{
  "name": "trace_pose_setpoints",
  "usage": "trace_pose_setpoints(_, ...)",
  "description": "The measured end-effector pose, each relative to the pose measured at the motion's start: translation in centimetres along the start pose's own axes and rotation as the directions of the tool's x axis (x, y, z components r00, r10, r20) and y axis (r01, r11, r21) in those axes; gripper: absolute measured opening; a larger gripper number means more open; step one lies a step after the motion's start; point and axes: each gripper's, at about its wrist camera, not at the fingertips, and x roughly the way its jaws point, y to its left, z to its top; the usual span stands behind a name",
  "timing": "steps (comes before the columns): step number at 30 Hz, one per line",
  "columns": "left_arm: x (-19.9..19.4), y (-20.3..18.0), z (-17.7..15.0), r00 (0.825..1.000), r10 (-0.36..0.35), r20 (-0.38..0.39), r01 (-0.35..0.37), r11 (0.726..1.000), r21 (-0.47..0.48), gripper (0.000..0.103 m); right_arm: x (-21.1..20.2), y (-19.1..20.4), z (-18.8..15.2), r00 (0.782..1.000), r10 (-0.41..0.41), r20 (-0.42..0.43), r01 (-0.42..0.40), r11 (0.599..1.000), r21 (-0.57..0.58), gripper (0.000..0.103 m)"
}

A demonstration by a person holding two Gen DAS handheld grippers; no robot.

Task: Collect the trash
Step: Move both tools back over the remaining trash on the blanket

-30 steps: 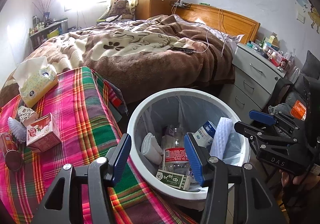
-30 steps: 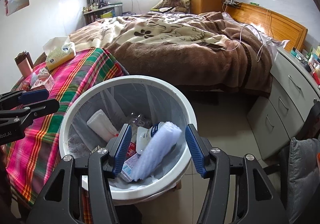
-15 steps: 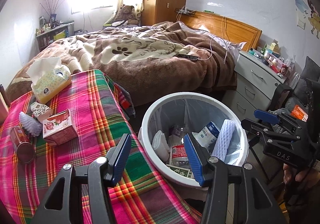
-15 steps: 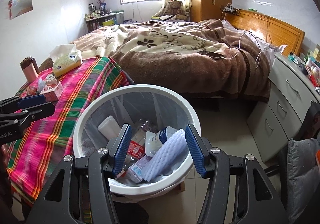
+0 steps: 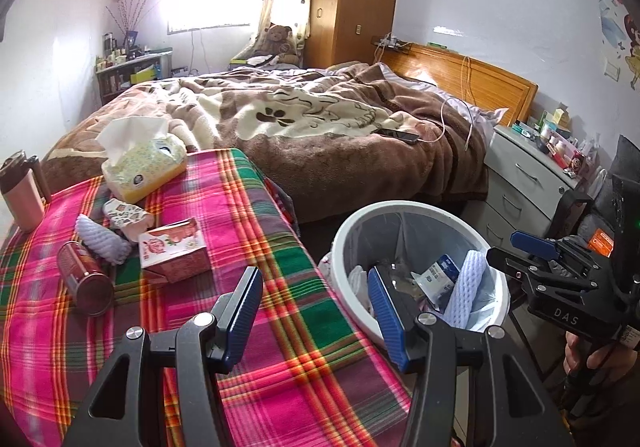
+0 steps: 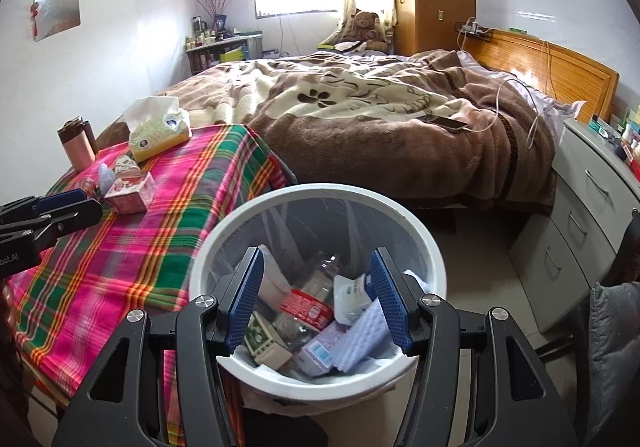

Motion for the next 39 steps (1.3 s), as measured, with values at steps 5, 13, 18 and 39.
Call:
trace_pose_setpoints(5, -0.6, 1.8, -0.2, 1.000, 0.025, 0.009, -0.025, 0.999, -0.025, 0.055, 0.1, 1.4, 0.4, 1.000, 0.025, 0.019, -0.025, 1.000, -0.003, 0.057)
trace_pose_setpoints(13, -1.1, 4.7, -0.3, 0.993, 0.116, 0.027, -0.115, 0.993, -0.035, 0.055, 1.4, 4.0, 1.2, 0.997, 0.071, 0.030, -0.071, 0.997, -0.019, 0.057)
trace_pose_setpoints(18, -1.0, 7.1, -0.4, 0.991, 0.132, 0.018, -0.130, 0.989, -0.071, 0.055, 2.7, 5.9, 2.0, 0.994, 0.105, 0.029, -0.104, 0.994, -0.028, 0.057)
trace_pose_setpoints(39, -0.1, 19.7, -1.4, 0.965, 0.255, -0.061, -0.262, 0.924, -0.278, 0.058, 8.8, 14.3, 4.6, 0.966, 0.249, -0.070, -0.257, 0.956, -0.144, 0.066)
